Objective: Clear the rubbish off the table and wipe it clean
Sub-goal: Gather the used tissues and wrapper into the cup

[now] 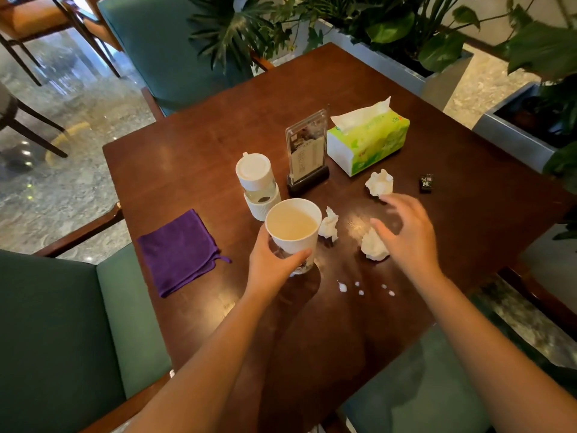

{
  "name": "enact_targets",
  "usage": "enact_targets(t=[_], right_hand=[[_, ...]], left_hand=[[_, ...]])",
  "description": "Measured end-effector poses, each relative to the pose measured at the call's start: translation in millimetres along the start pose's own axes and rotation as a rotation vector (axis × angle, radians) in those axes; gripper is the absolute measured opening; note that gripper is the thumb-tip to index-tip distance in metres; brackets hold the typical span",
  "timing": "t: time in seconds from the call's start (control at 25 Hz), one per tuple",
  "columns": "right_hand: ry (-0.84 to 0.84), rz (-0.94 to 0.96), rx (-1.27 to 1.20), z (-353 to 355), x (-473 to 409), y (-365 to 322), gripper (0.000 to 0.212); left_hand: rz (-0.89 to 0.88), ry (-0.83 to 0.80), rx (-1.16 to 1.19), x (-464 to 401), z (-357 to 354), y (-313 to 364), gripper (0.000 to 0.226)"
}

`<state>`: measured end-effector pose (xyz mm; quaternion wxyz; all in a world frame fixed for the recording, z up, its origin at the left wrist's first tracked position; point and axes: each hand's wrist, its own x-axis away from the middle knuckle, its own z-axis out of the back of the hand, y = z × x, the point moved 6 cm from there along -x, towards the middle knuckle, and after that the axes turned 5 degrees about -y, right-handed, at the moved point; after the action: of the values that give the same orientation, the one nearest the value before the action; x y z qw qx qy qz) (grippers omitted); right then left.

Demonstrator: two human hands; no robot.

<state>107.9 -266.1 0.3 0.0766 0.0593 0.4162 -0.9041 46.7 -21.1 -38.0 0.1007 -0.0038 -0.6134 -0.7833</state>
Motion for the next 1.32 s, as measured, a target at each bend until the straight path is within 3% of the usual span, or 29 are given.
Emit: enact_targets(t=[0.12,0.24,0.4,0.48,0.6,0.68,0.76,0.84,0.96,1.16,1.24,1.32], right_hand=[[-0.231,-0.263,0.327,-8.5,1.0,60.2,0.044],[-0.459,-0.202,0.506,-37.7,7.4,73.7,0.053],[-0.411,-0.166,0.544,-51.1,2.0,75.6,0.043],[-0.317,-0.230,0.366,-44.8,-4.8,69.8,0.035],[-0.173,-0.184,-0.159,-15.4,-27.0,16.1,0.034],[-0.219,-0.012,-0.470,-0.6,-36.3,-41.9,0.044],[-0.289,0.079,-0.547,0.6,-36.5,-83.1,0.050],[-0.350,0.112,-0.434,-8.9,-31.9,-102.5,0.048],[-0.440,0.176,-0.114,-27.1,-27.0,-106.0,0.029],[-0.371,0.441,0.397,-46.8,-19.9,-116.7,0.020],[-0.440,0.442,0.332,-54.3,-17.3,-114.0,0.026],[-0.454,0.369,0.063,-49.1,-20.5,-103.9,0.029]], left_hand=[[0.022,-0.002,-0.005,1.5,-4.4,-0.7,0.085],[0.017,-0.020,0.050,4.5,-10.4,3.4,0.079],[-0.016,-0.045,0.112,9.2,-14.0,8.0,0.078],[-0.012,-0.062,0.109,9.6,-14.4,6.3,0.076],[-0.002,-0.059,0.083,10.0,-12.3,2.3,0.073],[-0.006,-0.044,0.071,11.2,-12.2,2.5,0.073],[-0.018,-0.031,0.067,12.1,-13.9,5.4,0.073],[-0.038,-0.025,0.068,11.8,-15.8,10.2,0.075],[-0.088,-0.019,0.069,10.8,-13.8,17.6,0.075],[-0.149,-0.008,0.045,9.5,-9.9,25.6,0.072],[-0.156,-0.003,0.040,10.4,-10.2,24.1,0.072],[-0.133,0.017,0.040,10.8,-7.4,18.9,0.073]])
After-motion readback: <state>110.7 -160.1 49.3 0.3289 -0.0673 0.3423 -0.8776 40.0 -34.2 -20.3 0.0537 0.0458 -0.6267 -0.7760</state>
